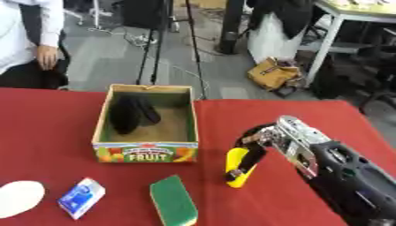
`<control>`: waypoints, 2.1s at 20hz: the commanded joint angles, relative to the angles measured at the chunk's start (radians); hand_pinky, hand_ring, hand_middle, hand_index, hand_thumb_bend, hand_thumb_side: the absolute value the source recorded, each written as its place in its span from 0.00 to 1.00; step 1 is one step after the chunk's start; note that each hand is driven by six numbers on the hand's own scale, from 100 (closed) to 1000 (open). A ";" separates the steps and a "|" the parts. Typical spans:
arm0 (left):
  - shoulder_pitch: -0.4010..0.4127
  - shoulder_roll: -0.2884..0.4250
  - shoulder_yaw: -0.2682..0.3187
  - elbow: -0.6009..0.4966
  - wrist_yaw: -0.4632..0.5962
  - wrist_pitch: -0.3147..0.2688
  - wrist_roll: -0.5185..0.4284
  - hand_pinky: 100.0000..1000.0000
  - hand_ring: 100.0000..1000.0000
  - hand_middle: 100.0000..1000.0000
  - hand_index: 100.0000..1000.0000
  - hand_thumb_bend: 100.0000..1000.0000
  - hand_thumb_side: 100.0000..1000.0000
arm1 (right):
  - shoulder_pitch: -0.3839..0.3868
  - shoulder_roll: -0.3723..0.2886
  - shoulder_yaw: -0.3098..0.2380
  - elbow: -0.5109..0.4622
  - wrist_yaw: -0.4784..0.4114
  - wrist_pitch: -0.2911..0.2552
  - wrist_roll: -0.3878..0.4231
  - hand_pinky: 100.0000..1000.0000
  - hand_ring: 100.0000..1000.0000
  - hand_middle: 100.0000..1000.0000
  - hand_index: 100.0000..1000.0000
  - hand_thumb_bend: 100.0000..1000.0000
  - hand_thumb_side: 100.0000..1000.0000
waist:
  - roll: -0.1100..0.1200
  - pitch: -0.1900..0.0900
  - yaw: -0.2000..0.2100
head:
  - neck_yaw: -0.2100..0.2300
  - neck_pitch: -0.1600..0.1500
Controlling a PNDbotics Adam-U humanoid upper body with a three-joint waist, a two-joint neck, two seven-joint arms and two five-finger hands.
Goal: Pick up objects on the table and place them in the box.
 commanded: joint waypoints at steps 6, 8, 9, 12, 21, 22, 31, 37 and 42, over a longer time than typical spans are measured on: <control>-0.010 0.019 0.013 -0.014 0.001 0.001 -0.004 0.93 0.94 0.78 0.85 0.00 1.00 | -0.011 -0.031 -0.011 0.007 0.013 -0.006 0.001 0.86 0.99 1.00 1.00 0.51 0.54 | 0.006 -0.019 0.003 | -0.001 -0.014; -0.010 0.019 0.014 -0.014 0.001 0.001 -0.004 0.93 0.94 0.78 0.84 0.00 1.00 | -0.012 -0.030 -0.012 0.010 0.020 -0.014 0.001 0.83 0.98 1.00 1.00 0.47 0.49 | 0.006 -0.019 0.004 | -0.002 -0.014; -0.010 0.020 0.014 -0.014 0.002 0.001 -0.004 0.93 0.94 0.78 0.84 0.00 1.00 | -0.012 -0.030 -0.013 0.012 0.023 -0.018 0.001 0.81 0.97 1.00 1.00 0.45 0.44 | 0.006 -0.019 0.004 | -0.002 -0.014; -0.011 0.020 0.014 -0.014 0.002 0.000 -0.004 0.93 0.94 0.78 0.85 0.00 1.00 | -0.013 -0.028 -0.014 0.023 0.029 -0.029 0.001 0.78 0.96 1.00 1.00 0.44 0.36 | 0.006 -0.020 0.003 | -0.002 -0.014; -0.011 0.019 0.014 -0.014 0.005 -0.001 -0.003 0.93 0.94 0.78 0.85 0.00 1.00 | -0.018 -0.023 -0.018 0.056 0.042 -0.042 0.001 0.78 0.95 0.99 1.00 0.46 0.31 | 0.005 -0.019 0.006 | -0.002 -0.016; -0.010 0.018 0.014 -0.014 0.005 0.000 -0.004 0.93 0.94 0.78 0.85 0.00 1.00 | -0.017 -0.022 -0.017 0.058 0.042 -0.043 0.001 0.77 0.95 0.99 1.00 0.46 0.32 | 0.005 -0.018 0.007 | -0.003 -0.016; -0.011 0.020 0.015 -0.014 0.003 0.002 -0.001 0.93 0.94 0.78 0.84 0.00 1.00 | -0.023 -0.016 -0.015 0.055 0.031 -0.049 0.001 0.75 0.91 0.95 1.00 0.43 0.36 | 0.003 -0.018 0.006 | 0.001 -0.015; -0.012 0.020 0.015 -0.014 0.003 0.003 -0.001 0.93 0.94 0.78 0.84 0.00 1.00 | -0.026 -0.013 -0.014 0.052 0.027 -0.050 0.001 0.72 0.88 0.93 1.00 0.41 0.40 | 0.002 -0.019 0.006 | 0.000 -0.016; -0.011 0.020 0.015 -0.014 0.003 0.004 -0.002 0.93 0.94 0.78 0.84 0.00 1.00 | -0.029 -0.011 -0.013 0.052 0.023 -0.047 0.001 0.72 0.87 0.90 1.00 0.40 0.41 | 0.002 -0.018 0.006 | 0.000 -0.014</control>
